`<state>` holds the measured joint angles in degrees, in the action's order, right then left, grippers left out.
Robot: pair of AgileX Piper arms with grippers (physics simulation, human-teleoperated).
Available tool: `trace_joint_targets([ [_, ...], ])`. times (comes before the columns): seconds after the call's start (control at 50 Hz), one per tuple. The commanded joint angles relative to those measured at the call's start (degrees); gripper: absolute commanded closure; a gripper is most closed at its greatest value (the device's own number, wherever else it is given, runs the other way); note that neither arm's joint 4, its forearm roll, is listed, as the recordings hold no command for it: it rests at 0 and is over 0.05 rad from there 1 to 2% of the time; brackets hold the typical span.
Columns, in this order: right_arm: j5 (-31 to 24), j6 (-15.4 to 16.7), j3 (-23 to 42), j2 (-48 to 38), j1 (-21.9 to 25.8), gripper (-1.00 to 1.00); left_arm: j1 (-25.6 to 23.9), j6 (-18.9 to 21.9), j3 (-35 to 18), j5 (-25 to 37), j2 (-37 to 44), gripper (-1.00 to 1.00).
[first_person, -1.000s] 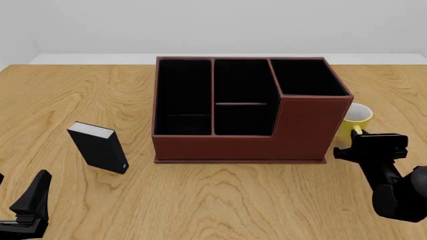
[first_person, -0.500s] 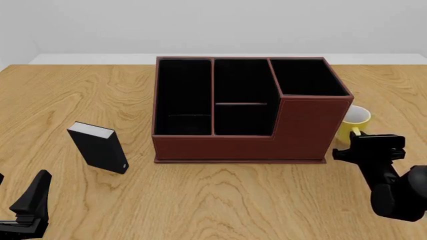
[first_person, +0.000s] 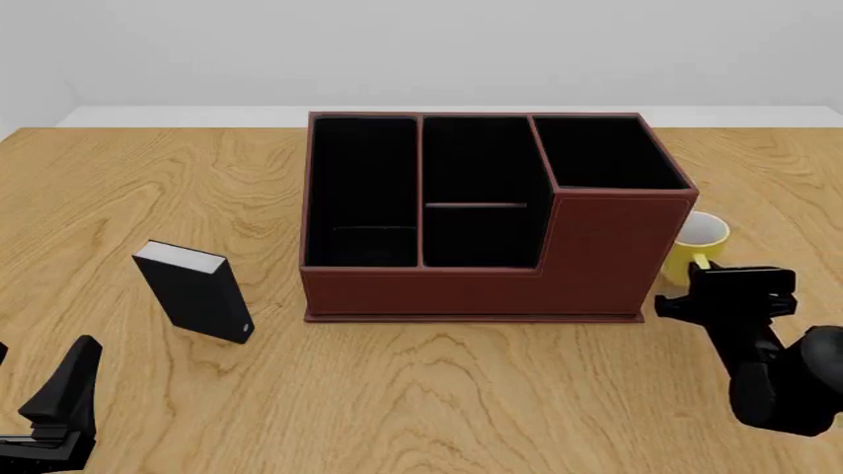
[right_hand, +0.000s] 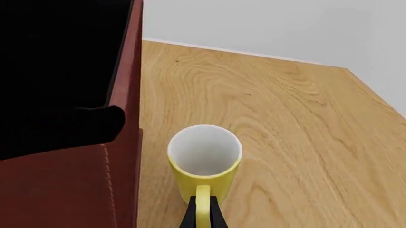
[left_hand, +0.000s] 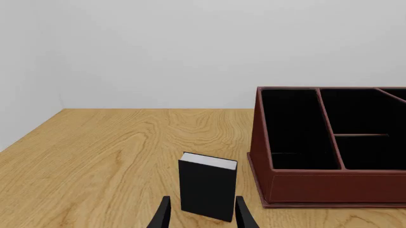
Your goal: Pick up the yellow and white mug and place it to the right of the caddy.
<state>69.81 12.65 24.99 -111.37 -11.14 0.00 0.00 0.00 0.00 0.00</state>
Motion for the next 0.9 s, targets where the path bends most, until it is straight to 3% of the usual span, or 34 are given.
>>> trace_joint_targets([
  [0.02,0.09,-0.45,0.30,-0.20,-0.04,1.00,0.00,0.00,0.00,0.00,0.00,-1.00],
  [0.72,0.09,0.14,0.83,-1.15,-1.14,1.00,0.00,0.00,0.00,0.00,0.00,-1.00],
  [0.74,0.09,0.03,0.90,-1.38,-1.05,-1.00,0.00,0.00,0.00,0.00,0.00,-1.00],
  [0.9,0.09,0.14,1.15,-1.91,-1.17,-1.00,0.00,0.00,0.00,0.00,0.00,-1.00],
])
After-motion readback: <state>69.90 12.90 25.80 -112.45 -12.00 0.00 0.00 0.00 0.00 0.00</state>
